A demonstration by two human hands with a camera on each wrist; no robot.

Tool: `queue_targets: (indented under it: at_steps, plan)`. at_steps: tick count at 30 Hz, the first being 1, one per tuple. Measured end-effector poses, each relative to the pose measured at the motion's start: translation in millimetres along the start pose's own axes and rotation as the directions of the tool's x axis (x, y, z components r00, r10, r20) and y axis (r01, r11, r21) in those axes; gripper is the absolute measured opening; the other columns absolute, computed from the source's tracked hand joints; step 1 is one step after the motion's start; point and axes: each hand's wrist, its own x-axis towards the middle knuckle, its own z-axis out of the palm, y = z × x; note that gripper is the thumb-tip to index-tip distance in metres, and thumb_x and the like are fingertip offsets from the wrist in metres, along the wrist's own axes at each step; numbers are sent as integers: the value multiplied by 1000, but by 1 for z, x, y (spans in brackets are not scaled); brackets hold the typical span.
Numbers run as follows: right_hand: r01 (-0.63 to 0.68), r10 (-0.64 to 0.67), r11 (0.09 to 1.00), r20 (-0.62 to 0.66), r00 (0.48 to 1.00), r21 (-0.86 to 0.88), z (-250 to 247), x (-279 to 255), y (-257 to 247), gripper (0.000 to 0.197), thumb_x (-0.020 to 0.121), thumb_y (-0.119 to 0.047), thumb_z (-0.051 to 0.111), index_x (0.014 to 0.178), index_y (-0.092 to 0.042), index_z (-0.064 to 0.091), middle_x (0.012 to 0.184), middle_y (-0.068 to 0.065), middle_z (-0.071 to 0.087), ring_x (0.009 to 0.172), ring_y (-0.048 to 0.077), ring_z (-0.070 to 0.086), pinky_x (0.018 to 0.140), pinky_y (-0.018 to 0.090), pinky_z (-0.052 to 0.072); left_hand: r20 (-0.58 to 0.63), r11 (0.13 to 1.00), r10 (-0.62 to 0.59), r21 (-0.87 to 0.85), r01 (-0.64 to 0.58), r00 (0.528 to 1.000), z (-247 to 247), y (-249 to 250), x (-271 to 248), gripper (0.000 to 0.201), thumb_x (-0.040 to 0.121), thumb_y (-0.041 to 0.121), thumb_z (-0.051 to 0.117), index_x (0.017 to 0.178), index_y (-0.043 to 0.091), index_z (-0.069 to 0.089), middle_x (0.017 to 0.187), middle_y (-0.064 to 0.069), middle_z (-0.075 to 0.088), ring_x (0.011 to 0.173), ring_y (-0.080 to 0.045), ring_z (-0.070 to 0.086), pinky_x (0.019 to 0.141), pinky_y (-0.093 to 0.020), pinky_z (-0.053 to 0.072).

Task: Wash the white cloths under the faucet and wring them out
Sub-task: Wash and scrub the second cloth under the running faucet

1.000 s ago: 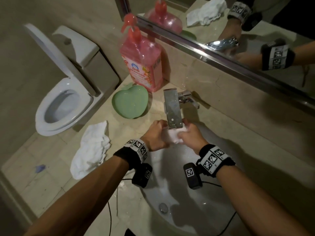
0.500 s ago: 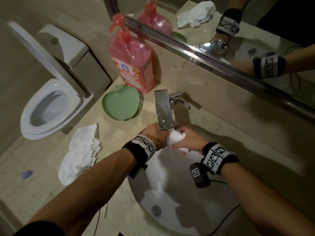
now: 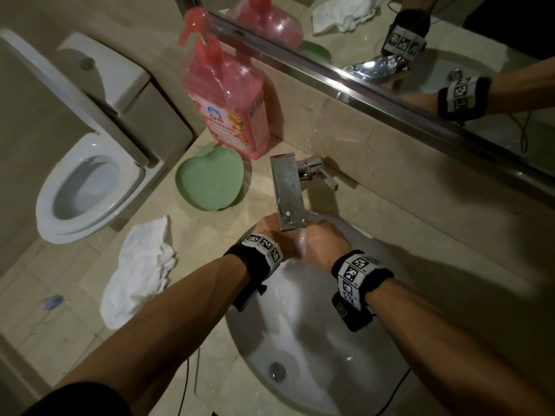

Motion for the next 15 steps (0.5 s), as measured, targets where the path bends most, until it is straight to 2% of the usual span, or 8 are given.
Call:
queue_targets:
  at_steps: [3,5,7,9,10,12,14,15]
  plan:
    - [-58,57,991,11,998,124,-4,-4,1,6,91,-25,71,96,-21,69,84,2,68,74,16,65,72,29,52,1,999,-11,-51,11,1000,3,-8,-2,35,82,35,70,116,27,64,113,0,67,88,-19,61,73,-24,48]
    - [-7,21,972,-55,998,236,-4,-4,10,33,87,-28,74,117,-20,63,106,3,69,90,19,64,81,32,53,-7,996,23,-91,-24,1000,2,-14,-5,39,86,39,63,123,27,59,127,-3,62,109,-24,59,88,-27,47]
    - [85,-54,937,-100,994,338,-5,-7,17,56,83,-29,76,133,-20,52,124,2,62,109,21,60,95,38,52,1,981,96,-170,-95,995,-2,-16,-12,49,85,48,57,130,29,51,134,-2,56,118,-23,53,101,-29,42]
    - [180,-163,933,-79,983,313,-5,-10,20,54,88,-20,68,139,-24,51,132,5,58,121,23,56,103,40,49,27,945,172,-289,-157,985,-3,-21,-19,48,84,50,55,124,23,58,131,-1,59,114,-16,55,102,-27,42]
    - [231,-221,933,-66,973,276,-3,-12,19,53,89,-11,62,139,-26,54,133,6,57,123,23,55,105,39,48,11,928,184,-332,-170,983,-1,-27,-22,45,85,47,58,121,20,61,129,-3,61,113,-16,58,103,-30,45]
    - [307,-292,915,-95,952,263,0,-16,15,57,85,3,59,135,-24,62,134,8,58,125,25,54,108,40,46,-52,898,138,-414,-147,989,0,-37,-27,44,83,41,65,120,19,59,121,-2,64,108,-15,62,95,-32,51]
    - [342,-314,907,-148,938,244,4,-16,7,53,83,7,57,129,-17,65,135,10,60,128,27,54,111,40,43,-129,807,179,-548,-220,975,-3,-39,-36,43,77,33,68,116,23,53,110,6,64,98,-5,63,87,-20,52]
    - [327,-294,915,-163,942,235,5,-17,3,48,84,5,57,128,-14,65,135,12,61,127,29,55,110,38,43,-141,767,192,-595,-238,971,-4,-37,-39,46,78,25,71,119,22,51,112,6,64,102,-6,63,90,-18,50]
